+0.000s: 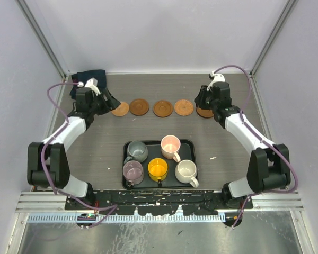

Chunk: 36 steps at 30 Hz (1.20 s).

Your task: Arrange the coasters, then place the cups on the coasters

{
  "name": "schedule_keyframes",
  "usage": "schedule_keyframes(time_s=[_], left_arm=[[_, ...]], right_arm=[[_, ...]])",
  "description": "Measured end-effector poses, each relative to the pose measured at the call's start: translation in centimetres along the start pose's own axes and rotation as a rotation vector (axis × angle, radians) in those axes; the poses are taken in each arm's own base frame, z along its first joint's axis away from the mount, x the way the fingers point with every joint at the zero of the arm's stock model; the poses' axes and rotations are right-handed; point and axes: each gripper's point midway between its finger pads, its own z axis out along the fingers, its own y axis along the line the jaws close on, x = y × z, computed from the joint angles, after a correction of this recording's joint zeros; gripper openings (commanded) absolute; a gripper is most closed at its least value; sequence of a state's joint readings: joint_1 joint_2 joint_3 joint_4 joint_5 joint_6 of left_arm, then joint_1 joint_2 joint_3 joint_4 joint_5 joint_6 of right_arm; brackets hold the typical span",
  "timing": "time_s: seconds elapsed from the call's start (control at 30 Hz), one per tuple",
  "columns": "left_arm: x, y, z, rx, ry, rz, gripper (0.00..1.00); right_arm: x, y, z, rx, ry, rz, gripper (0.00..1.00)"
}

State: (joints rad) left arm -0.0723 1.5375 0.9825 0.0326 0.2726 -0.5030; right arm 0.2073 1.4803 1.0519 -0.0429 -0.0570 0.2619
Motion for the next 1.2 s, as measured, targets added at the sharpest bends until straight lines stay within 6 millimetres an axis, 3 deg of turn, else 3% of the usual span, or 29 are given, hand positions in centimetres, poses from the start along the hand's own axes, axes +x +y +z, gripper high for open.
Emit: schedule_keyframes(time_s=[0.13, 0.33, 0.5, 0.7, 0.9, 1.0, 1.2], left_arm=[[0.3, -0.8, -2.7, -0.001, -0.043, 0.037, 0.77], [2.5, -2.5, -6.5, 0.004, -0.048, 0.098, 0.83], [3.7, -4.0, -8.4, 0.028, -0.044, 0.137, 0.83], [6.1, -3.8, -10.2, 0.018, -0.009, 0.149, 0.83], [8.0, -4.0, -11.7, 0.020, 0.022, 0.165, 0.83], [8.6, -4.1, -12.5, 0.021, 0.032, 0.172, 0.83], [10.2, -3.6, -14.1, 0.009, 0.057, 0.177, 0.84]], right_arm=[[0.1, 0.1, -2.5, 0.002, -0.006, 0.004, 0.49], [0.4, 0.7, -6.5, -0.005, 0.006, 0.001, 0.53], [1.1, 1.6, -9.7, -0.017, 0.017, -0.012, 0.57], [0.7, 1.9, -13.1, -0.013, -0.011, -0.025, 0.58], [2.0, 1.5, -14.3, -0.001, 0.037, -0.047, 0.59], [4.0, 1.3, -14.8, -0.001, 0.124, -0.063, 0.60], [5.7, 1.9, -15.4, -0.029, 0.187, -0.076, 0.63]])
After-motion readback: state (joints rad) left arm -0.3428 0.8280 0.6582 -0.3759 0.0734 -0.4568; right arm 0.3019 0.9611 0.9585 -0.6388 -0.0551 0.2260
